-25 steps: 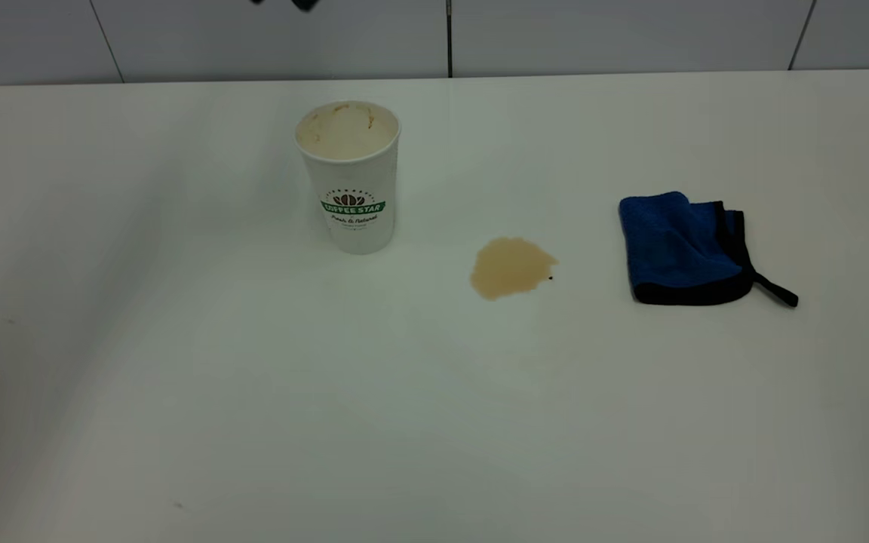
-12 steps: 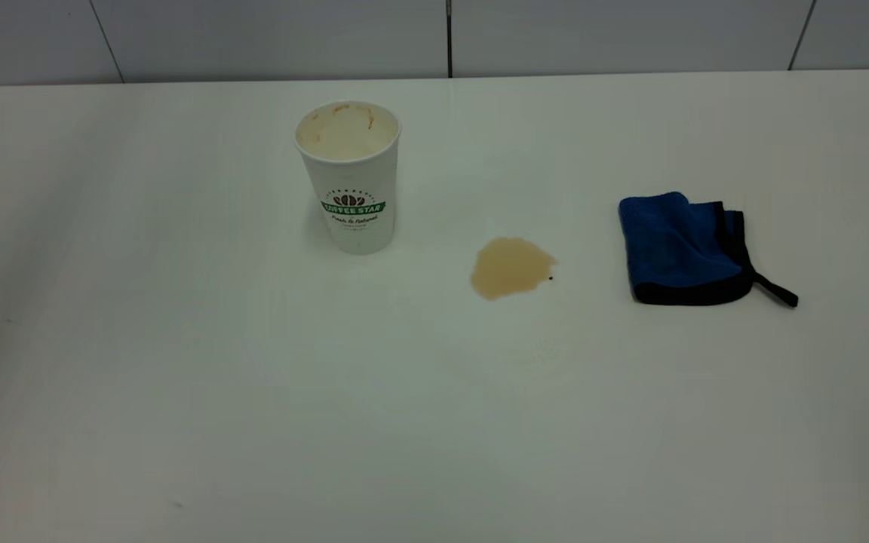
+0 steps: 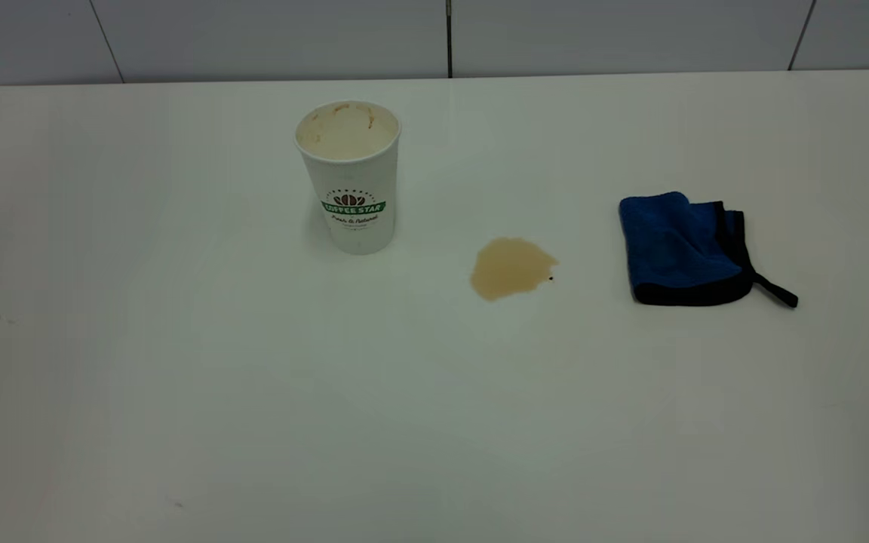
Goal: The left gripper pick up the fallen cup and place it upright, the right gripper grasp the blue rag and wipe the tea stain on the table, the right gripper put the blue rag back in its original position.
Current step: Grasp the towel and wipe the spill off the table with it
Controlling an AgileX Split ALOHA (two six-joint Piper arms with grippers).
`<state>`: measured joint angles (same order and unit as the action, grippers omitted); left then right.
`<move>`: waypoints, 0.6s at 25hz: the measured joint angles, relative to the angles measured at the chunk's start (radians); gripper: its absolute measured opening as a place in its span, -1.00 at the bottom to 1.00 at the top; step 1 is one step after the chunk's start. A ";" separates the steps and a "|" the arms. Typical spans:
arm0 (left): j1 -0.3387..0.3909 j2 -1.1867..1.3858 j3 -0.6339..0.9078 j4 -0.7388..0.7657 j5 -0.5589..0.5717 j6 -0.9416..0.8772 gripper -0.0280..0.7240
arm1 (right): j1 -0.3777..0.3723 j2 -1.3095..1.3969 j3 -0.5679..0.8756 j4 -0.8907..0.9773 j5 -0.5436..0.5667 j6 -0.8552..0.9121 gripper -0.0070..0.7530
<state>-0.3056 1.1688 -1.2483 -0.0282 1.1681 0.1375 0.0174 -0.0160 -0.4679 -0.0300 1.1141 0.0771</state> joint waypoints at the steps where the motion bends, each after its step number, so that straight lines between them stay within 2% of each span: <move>1: 0.000 -0.035 0.079 0.001 0.000 0.005 0.44 | 0.000 0.000 0.000 0.000 0.000 0.000 0.40; 9: 0.000 -0.268 0.583 0.004 -0.016 0.006 0.44 | 0.000 0.000 0.000 0.000 0.000 0.000 0.40; 13: 0.000 -0.400 0.733 0.005 -0.053 -0.039 0.44 | 0.000 0.000 0.000 0.000 0.000 0.000 0.40; 15: 0.000 -0.471 0.757 0.009 -0.063 -0.054 0.44 | 0.000 0.000 0.000 0.000 0.000 0.000 0.40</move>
<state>-0.3056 0.6978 -0.4911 -0.0192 1.1049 0.0833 0.0174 -0.0160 -0.4679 -0.0300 1.1141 0.0771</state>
